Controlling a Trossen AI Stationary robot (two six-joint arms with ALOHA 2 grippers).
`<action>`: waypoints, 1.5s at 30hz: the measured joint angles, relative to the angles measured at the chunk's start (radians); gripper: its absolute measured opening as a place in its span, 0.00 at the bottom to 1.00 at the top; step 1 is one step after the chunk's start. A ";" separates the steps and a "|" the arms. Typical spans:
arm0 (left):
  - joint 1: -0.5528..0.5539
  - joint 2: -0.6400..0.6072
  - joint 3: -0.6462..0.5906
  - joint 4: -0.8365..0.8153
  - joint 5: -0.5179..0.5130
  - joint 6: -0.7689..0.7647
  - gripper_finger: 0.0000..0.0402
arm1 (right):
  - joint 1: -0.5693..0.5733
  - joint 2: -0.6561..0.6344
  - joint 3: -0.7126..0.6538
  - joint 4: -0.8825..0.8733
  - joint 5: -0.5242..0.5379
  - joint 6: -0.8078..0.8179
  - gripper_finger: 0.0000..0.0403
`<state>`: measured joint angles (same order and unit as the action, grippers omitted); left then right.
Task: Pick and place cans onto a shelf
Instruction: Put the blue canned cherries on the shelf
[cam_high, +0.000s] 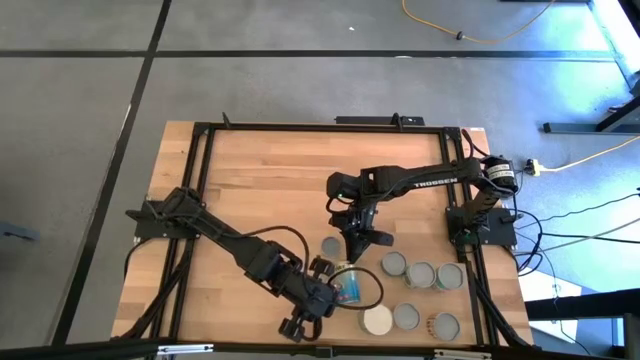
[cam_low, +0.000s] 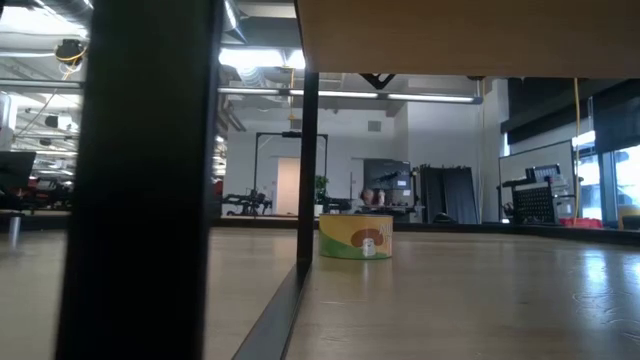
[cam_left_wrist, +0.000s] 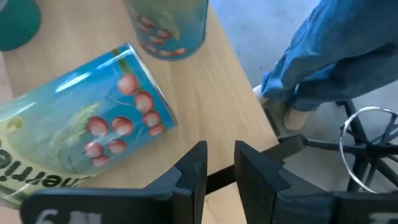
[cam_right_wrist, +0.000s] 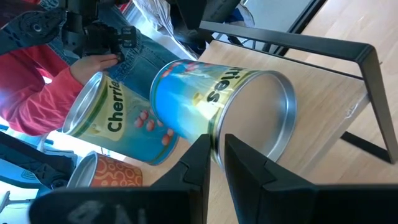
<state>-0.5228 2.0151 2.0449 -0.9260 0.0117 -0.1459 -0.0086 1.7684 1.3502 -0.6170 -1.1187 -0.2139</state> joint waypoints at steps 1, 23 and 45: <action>0.002 0.000 0.000 0.000 -0.007 0.000 0.18 | 0.000 0.000 0.000 0.000 0.000 0.000 0.13; 0.067 0.000 -0.093 0.238 0.197 0.222 0.18 | 0.000 0.000 0.000 -0.002 0.000 0.004 0.13; 0.107 0.000 -0.157 0.243 0.196 0.254 0.18 | 0.000 0.000 0.000 -0.002 0.000 0.030 0.13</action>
<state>-0.4156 2.0148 1.8877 -0.6827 0.2076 0.1081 -0.0090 1.7683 1.3502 -0.6186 -1.1191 -0.1837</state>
